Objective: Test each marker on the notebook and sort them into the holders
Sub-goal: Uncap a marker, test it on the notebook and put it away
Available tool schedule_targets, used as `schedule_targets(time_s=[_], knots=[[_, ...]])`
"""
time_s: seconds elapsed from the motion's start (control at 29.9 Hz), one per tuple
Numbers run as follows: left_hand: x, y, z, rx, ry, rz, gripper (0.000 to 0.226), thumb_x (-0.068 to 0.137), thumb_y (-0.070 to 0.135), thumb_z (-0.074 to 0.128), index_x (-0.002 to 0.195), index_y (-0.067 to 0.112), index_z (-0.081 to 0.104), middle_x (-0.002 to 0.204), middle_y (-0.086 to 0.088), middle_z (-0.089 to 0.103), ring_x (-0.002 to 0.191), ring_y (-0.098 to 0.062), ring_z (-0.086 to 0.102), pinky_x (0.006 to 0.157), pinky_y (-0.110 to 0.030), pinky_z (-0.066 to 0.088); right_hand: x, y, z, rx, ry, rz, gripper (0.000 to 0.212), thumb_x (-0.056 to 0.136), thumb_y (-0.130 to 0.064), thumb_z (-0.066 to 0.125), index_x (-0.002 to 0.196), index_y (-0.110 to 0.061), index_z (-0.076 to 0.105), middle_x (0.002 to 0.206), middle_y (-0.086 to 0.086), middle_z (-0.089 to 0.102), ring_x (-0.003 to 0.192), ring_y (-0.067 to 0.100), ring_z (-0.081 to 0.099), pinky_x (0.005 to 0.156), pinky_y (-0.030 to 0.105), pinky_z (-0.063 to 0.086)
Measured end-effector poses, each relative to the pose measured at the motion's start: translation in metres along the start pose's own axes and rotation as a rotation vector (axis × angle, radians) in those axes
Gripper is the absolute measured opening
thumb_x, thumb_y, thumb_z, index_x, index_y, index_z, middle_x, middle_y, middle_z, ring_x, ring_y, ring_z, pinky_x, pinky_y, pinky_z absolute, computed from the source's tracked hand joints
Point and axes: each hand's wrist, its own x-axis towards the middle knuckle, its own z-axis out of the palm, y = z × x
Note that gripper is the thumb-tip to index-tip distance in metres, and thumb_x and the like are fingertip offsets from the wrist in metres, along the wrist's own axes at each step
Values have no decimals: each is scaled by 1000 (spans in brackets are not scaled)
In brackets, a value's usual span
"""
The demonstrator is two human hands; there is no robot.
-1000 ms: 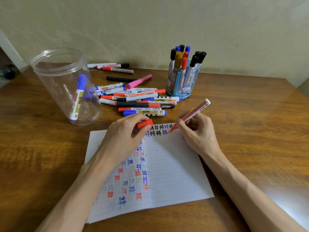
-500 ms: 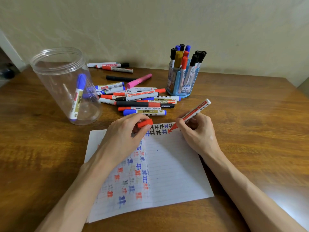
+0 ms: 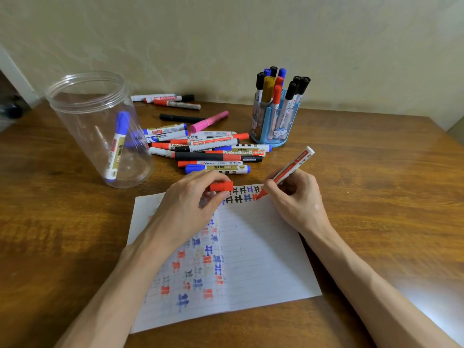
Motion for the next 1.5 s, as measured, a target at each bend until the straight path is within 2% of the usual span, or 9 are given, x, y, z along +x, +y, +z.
schedule_targets(time_s=[0.17,0.37,0.64,0.77,0.94,1.07,1.17,1.37,1.5], knots=[[0,5,-2,-61,-15,-1,40,86,49,62,122,31,67,112,19,65,107,-3,65,85,-26,60,-1,-10,-4,291,0,-18,7,96,1,67,95,-4,71,73,1,69,63,11,63,61,21,51],[0,9,-3,-155,7,-25,37,82,46,66,115,28,66,107,21,66,100,19,60,79,-17,59,-5,-13,-2,405,-110,-22,5,100,-11,70,101,-6,70,76,13,70,68,25,65,64,30,52],[0,10,-5,-171,28,-31,35,85,44,66,115,27,67,100,29,63,96,7,66,74,-11,56,-6,-12,-5,436,-200,2,19,92,-11,79,107,-2,74,77,1,73,67,13,65,64,24,54],[0,12,-5,-165,15,-21,34,85,42,66,116,26,67,97,26,66,89,3,67,72,-11,54,-6,-11,-3,421,-253,26,19,92,-15,80,108,-5,76,81,6,74,71,18,66,65,27,53],[1,9,-6,-200,44,-36,36,87,46,62,117,26,65,106,24,64,105,6,63,75,-19,60,1,-14,-9,713,-340,292,44,96,-31,53,118,-1,75,97,22,74,79,28,67,72,33,54],[2,8,-6,-221,49,-41,32,88,44,63,115,27,66,109,21,67,105,2,65,78,-27,62,3,-8,-15,649,-221,202,28,101,-22,69,100,5,71,77,14,63,70,23,61,68,33,52],[1,6,-7,-207,54,-45,32,87,48,62,114,32,65,108,25,65,102,-2,66,77,-29,62,2,-6,-22,515,-241,119,18,96,-20,73,98,-2,75,89,14,76,76,26,70,69,30,57],[0,6,-11,-165,74,-38,36,83,46,62,114,33,72,102,35,61,102,11,61,80,-15,56,6,-2,-22,200,-332,-16,24,89,-24,78,107,-8,79,85,3,80,71,17,74,66,27,58],[1,9,-11,-172,117,-27,39,83,41,62,115,22,76,102,38,57,100,24,56,80,-7,52,1,1,-15,194,-298,-49,18,91,-23,75,106,-15,79,76,-6,77,64,7,68,65,20,55]])
